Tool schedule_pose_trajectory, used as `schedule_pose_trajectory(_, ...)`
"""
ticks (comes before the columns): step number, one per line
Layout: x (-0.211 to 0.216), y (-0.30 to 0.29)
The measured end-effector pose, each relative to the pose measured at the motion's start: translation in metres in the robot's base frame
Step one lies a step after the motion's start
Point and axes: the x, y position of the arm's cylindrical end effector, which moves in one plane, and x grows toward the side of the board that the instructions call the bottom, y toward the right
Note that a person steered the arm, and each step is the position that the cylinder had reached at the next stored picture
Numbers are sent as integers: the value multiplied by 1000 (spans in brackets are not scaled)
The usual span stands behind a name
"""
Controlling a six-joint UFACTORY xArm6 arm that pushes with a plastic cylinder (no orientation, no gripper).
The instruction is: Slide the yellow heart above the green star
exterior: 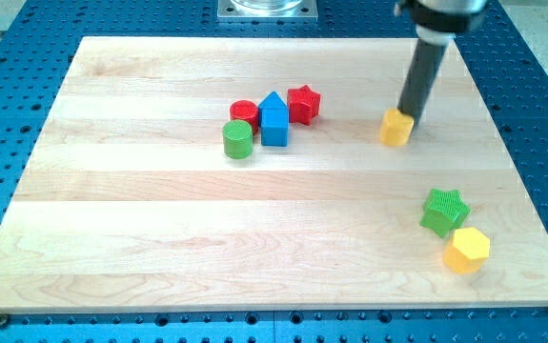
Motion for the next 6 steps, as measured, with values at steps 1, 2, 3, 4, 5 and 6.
schedule_pose_trajectory(1, 25, 11)
schedule_pose_trajectory(2, -24, -32)
schedule_pose_trajectory(3, -11, -58)
schedule_pose_trajectory(4, 32, -43)
schedule_pose_trajectory(5, 46, -26)
schedule_pose_trajectory(6, 9, -30)
